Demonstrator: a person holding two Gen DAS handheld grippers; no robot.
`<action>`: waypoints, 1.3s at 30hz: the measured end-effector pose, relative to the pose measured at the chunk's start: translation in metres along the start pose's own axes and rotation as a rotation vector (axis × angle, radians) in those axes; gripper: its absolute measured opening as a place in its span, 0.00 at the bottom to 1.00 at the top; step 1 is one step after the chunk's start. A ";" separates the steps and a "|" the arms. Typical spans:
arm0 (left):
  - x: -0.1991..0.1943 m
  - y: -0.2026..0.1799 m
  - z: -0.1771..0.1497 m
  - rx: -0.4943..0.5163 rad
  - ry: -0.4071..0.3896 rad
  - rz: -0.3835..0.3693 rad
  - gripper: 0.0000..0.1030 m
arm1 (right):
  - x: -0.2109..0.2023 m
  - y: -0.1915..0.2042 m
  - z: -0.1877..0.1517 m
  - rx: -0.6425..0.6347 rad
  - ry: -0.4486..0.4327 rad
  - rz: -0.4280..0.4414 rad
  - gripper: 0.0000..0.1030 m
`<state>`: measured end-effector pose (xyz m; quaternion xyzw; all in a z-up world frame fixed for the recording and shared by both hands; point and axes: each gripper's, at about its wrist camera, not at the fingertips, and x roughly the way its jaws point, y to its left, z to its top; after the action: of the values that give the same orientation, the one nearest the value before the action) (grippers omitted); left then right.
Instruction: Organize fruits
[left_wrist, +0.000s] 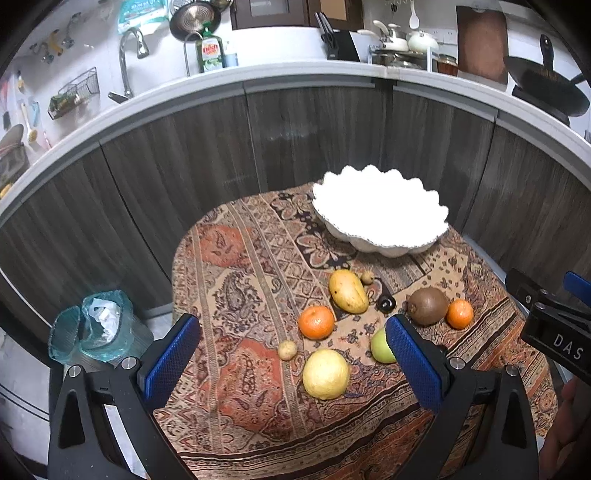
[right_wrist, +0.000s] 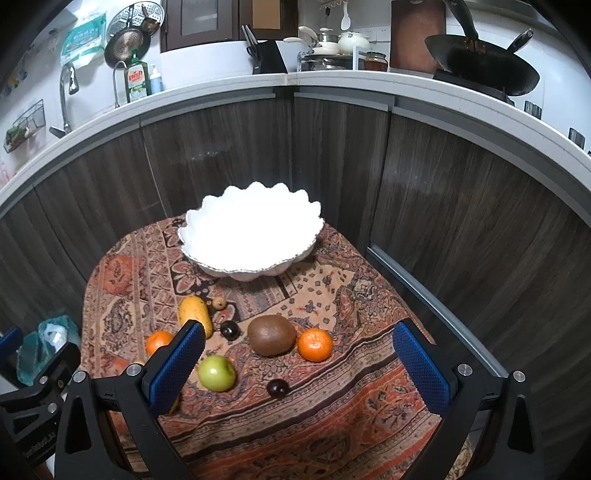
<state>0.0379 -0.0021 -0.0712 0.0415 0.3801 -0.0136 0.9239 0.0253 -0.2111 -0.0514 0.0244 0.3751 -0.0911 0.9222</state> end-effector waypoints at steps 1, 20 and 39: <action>0.003 -0.001 -0.002 0.001 0.005 -0.002 0.99 | 0.004 0.000 -0.002 -0.002 0.005 -0.003 1.00; 0.068 -0.020 -0.030 0.053 0.059 -0.034 0.95 | 0.055 -0.001 -0.027 -0.042 0.023 -0.026 1.00; 0.128 -0.036 -0.065 0.078 0.232 -0.076 0.74 | 0.104 -0.005 -0.051 -0.037 0.108 -0.043 1.00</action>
<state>0.0811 -0.0317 -0.2097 0.0642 0.4848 -0.0584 0.8703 0.0629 -0.2257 -0.1603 0.0041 0.4262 -0.1025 0.8988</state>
